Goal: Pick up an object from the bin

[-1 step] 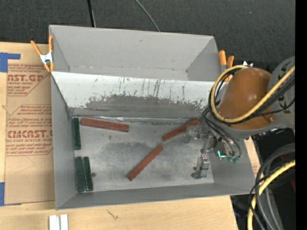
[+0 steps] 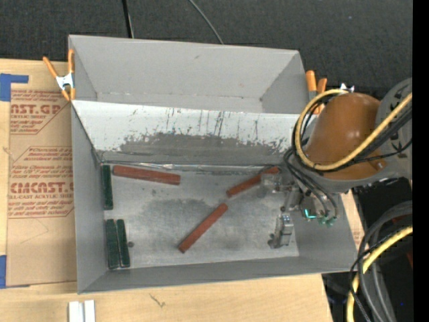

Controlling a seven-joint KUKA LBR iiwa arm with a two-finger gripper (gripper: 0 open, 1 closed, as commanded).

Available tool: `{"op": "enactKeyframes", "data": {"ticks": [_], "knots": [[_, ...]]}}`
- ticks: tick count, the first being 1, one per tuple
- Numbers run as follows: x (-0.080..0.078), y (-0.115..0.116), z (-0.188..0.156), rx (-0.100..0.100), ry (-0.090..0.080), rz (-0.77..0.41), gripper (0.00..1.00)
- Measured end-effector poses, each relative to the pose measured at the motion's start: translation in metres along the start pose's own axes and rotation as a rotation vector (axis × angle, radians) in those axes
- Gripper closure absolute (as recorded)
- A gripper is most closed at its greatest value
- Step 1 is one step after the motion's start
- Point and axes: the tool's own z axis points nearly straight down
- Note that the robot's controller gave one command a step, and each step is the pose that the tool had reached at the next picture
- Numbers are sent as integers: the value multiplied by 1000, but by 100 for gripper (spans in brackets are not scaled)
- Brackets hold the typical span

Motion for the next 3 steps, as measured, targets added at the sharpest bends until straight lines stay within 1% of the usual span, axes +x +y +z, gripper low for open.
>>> {"op": "enactKeyframes", "data": {"ticks": [1, 2, 3], "knots": [[-9, 12, 23, 2, -7, -86, 0], [-13, 43, 67, -1, -1, -132, 0], [-19, 60, 86, -1, 1, -58, 0]]}}
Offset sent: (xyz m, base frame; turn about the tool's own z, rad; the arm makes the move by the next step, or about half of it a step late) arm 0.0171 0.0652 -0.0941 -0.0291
